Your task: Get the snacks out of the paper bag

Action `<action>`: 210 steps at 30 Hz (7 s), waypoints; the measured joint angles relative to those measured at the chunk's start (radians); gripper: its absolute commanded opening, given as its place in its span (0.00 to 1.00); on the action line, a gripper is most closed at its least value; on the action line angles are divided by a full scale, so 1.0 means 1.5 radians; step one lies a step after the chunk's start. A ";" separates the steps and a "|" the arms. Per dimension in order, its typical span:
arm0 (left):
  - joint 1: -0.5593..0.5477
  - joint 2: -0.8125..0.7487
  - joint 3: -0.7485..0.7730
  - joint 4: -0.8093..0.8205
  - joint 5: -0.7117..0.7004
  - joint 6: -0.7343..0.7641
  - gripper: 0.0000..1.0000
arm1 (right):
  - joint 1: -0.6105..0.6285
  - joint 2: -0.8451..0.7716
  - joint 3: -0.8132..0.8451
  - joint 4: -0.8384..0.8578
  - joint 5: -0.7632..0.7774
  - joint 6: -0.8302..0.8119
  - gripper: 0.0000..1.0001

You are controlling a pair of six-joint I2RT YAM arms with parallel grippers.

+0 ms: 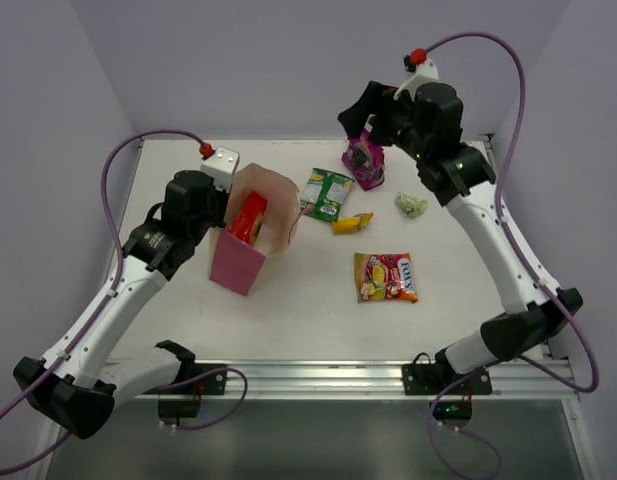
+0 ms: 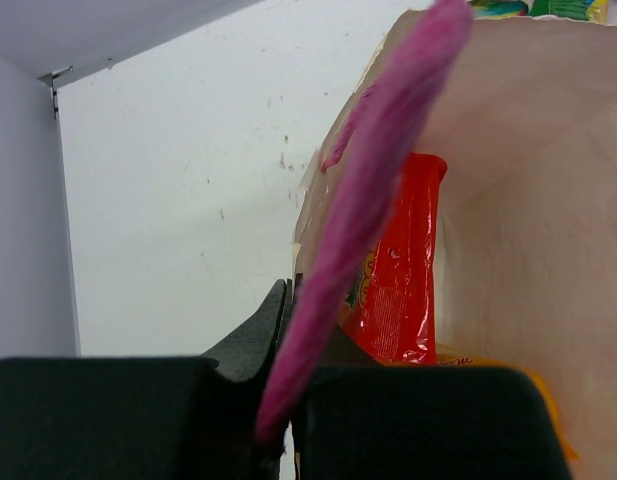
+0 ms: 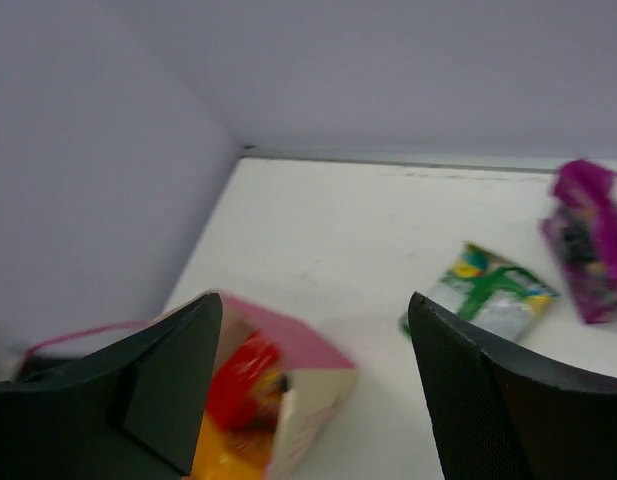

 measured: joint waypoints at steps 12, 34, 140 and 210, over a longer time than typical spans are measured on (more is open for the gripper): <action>0.000 0.013 0.014 0.005 0.021 0.012 0.00 | 0.279 0.022 0.009 -0.018 0.022 0.170 0.72; 0.000 0.013 0.019 0.015 0.124 -0.007 0.00 | 0.333 0.216 -0.140 0.048 0.118 0.401 0.80; 0.000 0.001 -0.004 0.048 0.030 0.006 0.00 | -0.032 -0.304 -0.395 0.137 -0.093 0.010 0.84; 0.000 -0.034 -0.035 0.081 0.084 -0.058 0.00 | 0.336 0.065 -0.206 0.114 -0.146 -0.164 0.00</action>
